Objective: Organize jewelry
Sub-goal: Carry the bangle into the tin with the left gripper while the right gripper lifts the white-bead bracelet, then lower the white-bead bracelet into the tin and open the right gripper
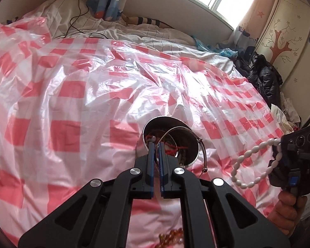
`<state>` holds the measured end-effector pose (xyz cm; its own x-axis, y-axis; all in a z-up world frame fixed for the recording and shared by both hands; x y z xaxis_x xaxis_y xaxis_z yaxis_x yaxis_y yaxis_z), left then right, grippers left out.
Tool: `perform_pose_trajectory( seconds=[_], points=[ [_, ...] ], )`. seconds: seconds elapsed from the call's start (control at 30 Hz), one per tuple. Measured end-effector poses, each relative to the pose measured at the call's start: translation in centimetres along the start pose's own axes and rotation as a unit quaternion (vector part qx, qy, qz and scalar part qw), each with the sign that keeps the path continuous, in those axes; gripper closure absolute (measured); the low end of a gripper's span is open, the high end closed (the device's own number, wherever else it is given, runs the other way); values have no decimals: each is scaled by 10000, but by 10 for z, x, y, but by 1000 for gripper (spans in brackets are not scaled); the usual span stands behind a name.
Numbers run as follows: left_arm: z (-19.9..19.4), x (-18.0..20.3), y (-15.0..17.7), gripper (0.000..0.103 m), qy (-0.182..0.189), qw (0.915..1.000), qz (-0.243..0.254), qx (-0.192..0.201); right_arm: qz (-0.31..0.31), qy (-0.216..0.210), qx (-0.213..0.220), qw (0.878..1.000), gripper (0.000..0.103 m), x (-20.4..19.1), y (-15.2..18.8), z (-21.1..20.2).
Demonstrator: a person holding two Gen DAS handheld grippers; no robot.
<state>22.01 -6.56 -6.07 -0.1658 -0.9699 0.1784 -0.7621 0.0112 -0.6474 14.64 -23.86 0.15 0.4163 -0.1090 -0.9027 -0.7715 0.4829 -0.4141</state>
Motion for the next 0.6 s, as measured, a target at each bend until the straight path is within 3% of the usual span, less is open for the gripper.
perform_pose_trajectory(
  seconds=[0.27,0.6],
  points=[
    [37,23,-13,100,-260,9990,369,-38,-48,60,81,9999,95,9,-22,4],
    [51,35,-4,99,-440,9961,759,-117,-63,100,-21,9999,95,12,-23,13]
  ],
)
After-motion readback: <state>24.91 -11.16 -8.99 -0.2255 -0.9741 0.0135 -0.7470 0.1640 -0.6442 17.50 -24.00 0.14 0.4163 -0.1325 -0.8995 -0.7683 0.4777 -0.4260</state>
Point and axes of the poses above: each gripper's, at about its wrist camera, not at the fingertips, and z roughly the way its jaws point, x to its right, y to its underside, the point moved 9 cm from there along z, roughly the way its jaws point, and after that the axes turned 13 degrees about -y, right-handed, at the moved point
